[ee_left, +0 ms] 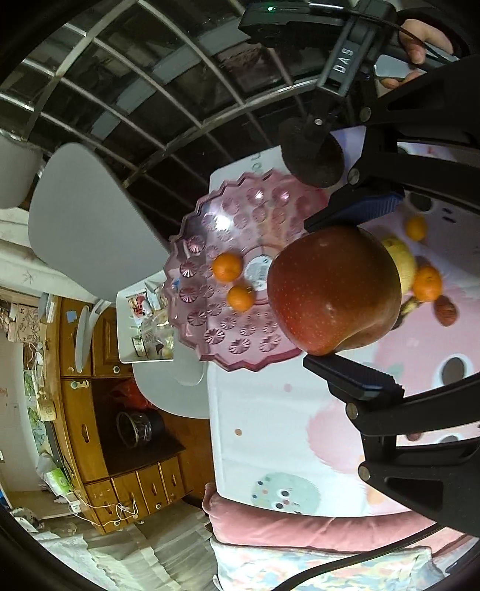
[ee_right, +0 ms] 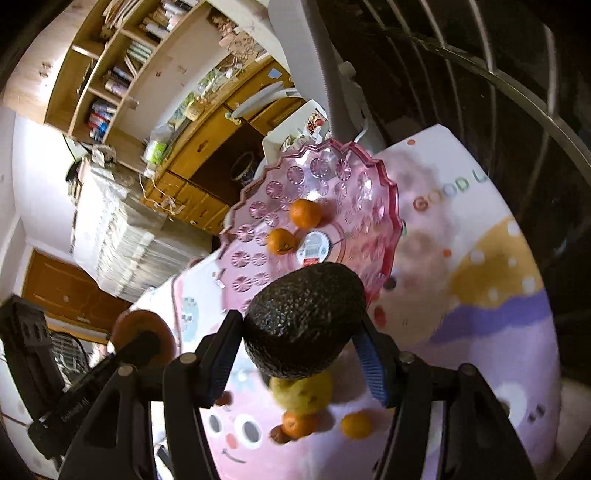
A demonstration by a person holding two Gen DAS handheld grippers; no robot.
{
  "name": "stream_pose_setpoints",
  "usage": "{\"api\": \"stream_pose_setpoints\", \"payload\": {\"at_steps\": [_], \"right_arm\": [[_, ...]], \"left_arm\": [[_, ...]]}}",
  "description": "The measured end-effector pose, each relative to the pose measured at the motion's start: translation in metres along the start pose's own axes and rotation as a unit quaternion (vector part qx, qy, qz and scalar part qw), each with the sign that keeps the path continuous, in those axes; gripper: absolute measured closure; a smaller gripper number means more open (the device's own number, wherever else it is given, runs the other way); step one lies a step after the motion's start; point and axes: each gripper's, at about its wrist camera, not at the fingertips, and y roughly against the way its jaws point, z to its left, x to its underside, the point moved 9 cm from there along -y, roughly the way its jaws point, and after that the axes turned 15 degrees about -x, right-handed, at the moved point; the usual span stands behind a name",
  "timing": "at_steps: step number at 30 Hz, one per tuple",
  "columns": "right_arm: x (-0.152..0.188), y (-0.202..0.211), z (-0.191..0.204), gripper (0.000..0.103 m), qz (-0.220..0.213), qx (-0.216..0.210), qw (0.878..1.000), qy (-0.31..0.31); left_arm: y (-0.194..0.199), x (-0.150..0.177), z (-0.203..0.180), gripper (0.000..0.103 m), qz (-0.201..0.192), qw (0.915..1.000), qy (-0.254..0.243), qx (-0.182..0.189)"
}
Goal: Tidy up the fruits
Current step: 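Lift apple and avocado into the pink bowl and open both grippers, then withdraw both grippers from the bowl toward the remaining fruit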
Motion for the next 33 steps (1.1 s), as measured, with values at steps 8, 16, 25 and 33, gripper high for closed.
{"api": "stream_pose_setpoints", "payload": {"at_steps": [8,16,25,33], "right_arm": [[-0.020,-0.035,-0.022,0.042,0.037,0.050,0.997,0.049],[-0.022,-0.055,-0.033,0.042,0.068,0.063,0.993,0.075],[-0.016,-0.065,-0.028,0.042,0.083,0.037,0.993,0.075],[-0.007,-0.054,-0.018,0.042,0.080,0.023,0.995,0.063]], "left_arm": [[-0.060,-0.013,-0.013,0.039,0.042,0.9988,0.025,-0.004],[-0.097,-0.004,-0.025,0.038,0.077,0.9965,0.029,-0.011],[-0.110,0.004,-0.028,0.036,0.103,0.9941,0.034,-0.011],[-0.076,-0.006,-0.031,0.024,0.066,0.9974,0.031,0.001]]}}
